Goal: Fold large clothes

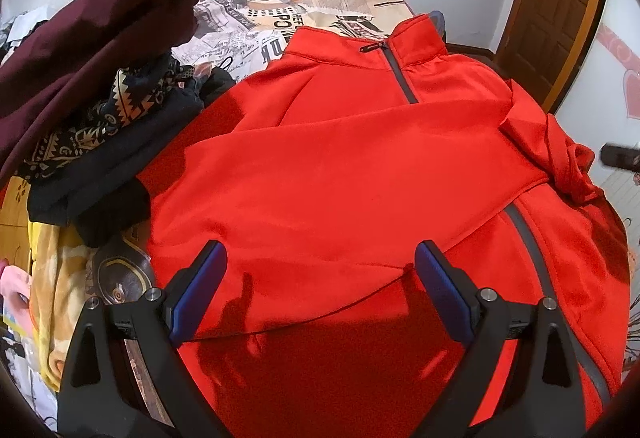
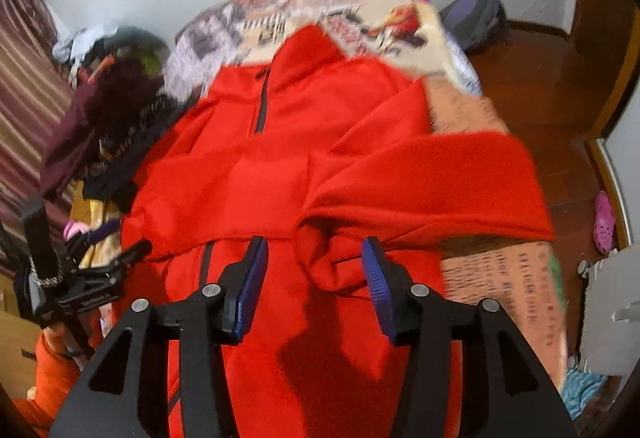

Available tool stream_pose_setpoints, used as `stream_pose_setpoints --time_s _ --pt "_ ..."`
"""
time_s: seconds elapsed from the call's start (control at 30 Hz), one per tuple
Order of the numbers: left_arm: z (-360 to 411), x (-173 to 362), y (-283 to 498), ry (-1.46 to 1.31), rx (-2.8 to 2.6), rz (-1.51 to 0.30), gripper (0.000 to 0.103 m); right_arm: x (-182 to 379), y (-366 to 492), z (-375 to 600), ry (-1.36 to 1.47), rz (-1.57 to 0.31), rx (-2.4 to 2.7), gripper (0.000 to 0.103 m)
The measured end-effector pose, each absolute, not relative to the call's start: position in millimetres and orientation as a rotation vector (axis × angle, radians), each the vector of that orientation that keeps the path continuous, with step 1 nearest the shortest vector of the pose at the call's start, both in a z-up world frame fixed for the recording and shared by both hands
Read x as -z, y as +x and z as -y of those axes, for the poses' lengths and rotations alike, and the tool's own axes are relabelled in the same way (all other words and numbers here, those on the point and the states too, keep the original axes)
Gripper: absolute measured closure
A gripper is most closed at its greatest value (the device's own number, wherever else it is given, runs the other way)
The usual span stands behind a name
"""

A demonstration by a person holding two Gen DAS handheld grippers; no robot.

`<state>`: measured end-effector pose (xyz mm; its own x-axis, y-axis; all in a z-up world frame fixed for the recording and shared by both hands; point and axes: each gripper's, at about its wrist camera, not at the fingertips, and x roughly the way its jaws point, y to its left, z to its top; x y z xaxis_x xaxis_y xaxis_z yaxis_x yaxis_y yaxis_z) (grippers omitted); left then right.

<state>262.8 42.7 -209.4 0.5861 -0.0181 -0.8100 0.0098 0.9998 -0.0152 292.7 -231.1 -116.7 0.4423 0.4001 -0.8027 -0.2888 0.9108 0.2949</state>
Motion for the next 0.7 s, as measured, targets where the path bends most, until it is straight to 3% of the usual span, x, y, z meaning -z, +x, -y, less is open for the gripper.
stream_pose_setpoints --time_s 0.3,0.7 --pt "-40 207 265 -0.015 0.017 -0.937 0.008 118 318 313 0.451 -0.964 -0.182 0.049" --pt "-40 206 266 -0.018 0.012 -0.945 0.008 203 345 355 0.779 -1.117 -0.099 0.049"
